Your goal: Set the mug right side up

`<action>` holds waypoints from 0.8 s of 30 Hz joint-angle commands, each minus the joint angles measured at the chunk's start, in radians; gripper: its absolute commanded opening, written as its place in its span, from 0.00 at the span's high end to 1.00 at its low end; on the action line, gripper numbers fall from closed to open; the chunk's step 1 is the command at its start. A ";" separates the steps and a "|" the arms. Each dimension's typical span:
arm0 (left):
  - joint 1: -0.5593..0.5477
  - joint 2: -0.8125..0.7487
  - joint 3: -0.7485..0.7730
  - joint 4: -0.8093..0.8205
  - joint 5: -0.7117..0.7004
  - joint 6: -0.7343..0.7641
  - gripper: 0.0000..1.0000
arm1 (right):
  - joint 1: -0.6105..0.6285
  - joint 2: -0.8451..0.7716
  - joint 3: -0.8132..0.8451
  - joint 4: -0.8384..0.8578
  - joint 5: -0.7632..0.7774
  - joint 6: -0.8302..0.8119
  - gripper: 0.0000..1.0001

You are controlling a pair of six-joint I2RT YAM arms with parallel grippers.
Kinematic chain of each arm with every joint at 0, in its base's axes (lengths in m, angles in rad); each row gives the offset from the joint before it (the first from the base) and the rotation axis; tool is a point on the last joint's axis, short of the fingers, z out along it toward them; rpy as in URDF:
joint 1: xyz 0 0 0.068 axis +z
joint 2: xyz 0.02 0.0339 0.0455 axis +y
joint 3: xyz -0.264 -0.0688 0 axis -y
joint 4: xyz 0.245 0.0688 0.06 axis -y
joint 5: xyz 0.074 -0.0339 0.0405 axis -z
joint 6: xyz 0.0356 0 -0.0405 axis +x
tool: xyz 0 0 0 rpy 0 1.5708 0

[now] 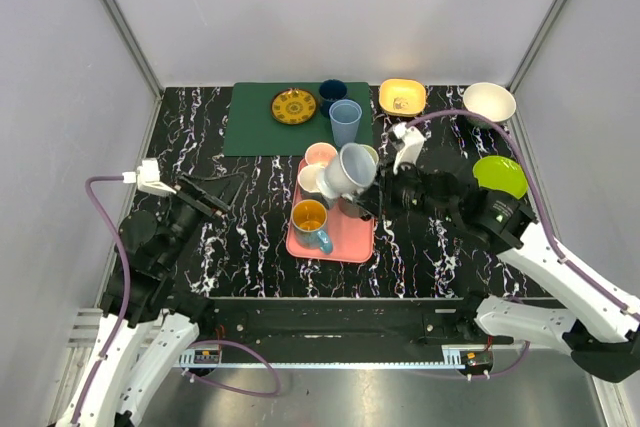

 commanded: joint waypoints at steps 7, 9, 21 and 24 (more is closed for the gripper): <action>0.001 0.047 0.034 -0.157 -0.080 0.066 0.32 | 0.164 -0.009 -0.137 -0.351 0.358 0.053 1.00; 0.001 0.046 0.023 -0.162 -0.080 0.072 0.32 | 0.174 0.010 -0.168 -0.348 0.370 0.075 1.00; 0.001 0.006 -0.043 -0.205 -0.125 0.109 0.33 | 0.191 0.096 -0.337 -0.077 0.419 0.113 1.00; 0.000 -0.002 -0.057 -0.205 -0.129 0.109 0.33 | 0.194 0.099 -0.383 0.027 0.448 0.107 1.00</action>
